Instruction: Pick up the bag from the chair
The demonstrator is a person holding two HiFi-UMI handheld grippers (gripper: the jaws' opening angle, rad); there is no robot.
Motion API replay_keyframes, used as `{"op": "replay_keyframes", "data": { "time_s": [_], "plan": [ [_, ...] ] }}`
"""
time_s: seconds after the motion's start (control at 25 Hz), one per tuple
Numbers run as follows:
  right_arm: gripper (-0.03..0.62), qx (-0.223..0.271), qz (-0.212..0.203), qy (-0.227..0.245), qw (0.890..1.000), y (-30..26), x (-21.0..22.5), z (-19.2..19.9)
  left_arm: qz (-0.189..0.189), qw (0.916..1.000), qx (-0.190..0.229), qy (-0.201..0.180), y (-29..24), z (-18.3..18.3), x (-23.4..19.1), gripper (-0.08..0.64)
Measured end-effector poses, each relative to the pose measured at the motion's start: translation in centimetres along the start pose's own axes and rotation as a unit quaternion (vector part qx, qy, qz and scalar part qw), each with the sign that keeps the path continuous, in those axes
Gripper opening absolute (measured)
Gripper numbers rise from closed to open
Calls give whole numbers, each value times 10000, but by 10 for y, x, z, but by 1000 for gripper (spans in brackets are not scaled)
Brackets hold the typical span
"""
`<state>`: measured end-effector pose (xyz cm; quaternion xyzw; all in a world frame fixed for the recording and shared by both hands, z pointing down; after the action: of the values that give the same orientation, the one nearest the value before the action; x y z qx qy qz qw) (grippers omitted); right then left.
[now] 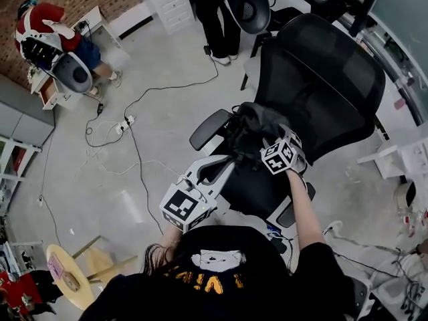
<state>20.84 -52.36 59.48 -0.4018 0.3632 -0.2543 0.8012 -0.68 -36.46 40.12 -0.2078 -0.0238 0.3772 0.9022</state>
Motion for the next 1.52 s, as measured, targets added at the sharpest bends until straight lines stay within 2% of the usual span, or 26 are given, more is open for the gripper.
{"op": "replay_keyframes", "data": {
  "time_s": [0.16,0.36,0.44,0.52,0.76,0.88,0.92,1.0,1.12,1.32,1.52],
  "plan": [
    [307,-263,-2,381,9989,-25,-6,-10,-55,10000,-47,34,3,3,-1,25],
    [311,-511,622,1016,9916,-50,-7,-14,-67,10000,-65,-11,5,5,0,25],
    [282,-593,879,1129,9879,-55,-5,-14,-67,9999,-74,-6,4,5,0,25],
    [236,-637,905,1115,9876,-56,-2,-14,-67,9999,-81,5,4,4,0,25],
    [135,-618,523,572,9951,-49,-1,-11,-115,9998,-133,85,7,8,-2,25],
    [38,-486,334,-155,9981,-37,0,-3,-111,9998,-163,98,6,12,0,25],
    [26,-412,212,-462,9979,-33,1,0,-116,9997,-172,108,6,13,1,25],
    [20,-268,-67,-956,9950,-23,2,2,-129,9997,-183,138,7,15,0,25],
    [18,-34,-415,-1348,9900,-5,2,3,-128,9996,-183,167,11,18,0,25],
    [17,120,-813,-1550,9845,30,-6,4,-201,9992,-162,298,20,24,1,25],
    [17,194,-888,-1588,9831,60,-29,10,-328,9987,-164,364,33,31,5,25]
  ]
}}
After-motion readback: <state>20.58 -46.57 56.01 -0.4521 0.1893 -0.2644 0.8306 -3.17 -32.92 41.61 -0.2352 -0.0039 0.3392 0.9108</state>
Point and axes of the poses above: the fingertips, and each gripper's own axes: y backward along the fingers, x to its right, z out of its underside, the point moved 10 cm from there along y, backward along the fingers, and after that the axes turned 11 degrees about -x, right-handed, at the moved point
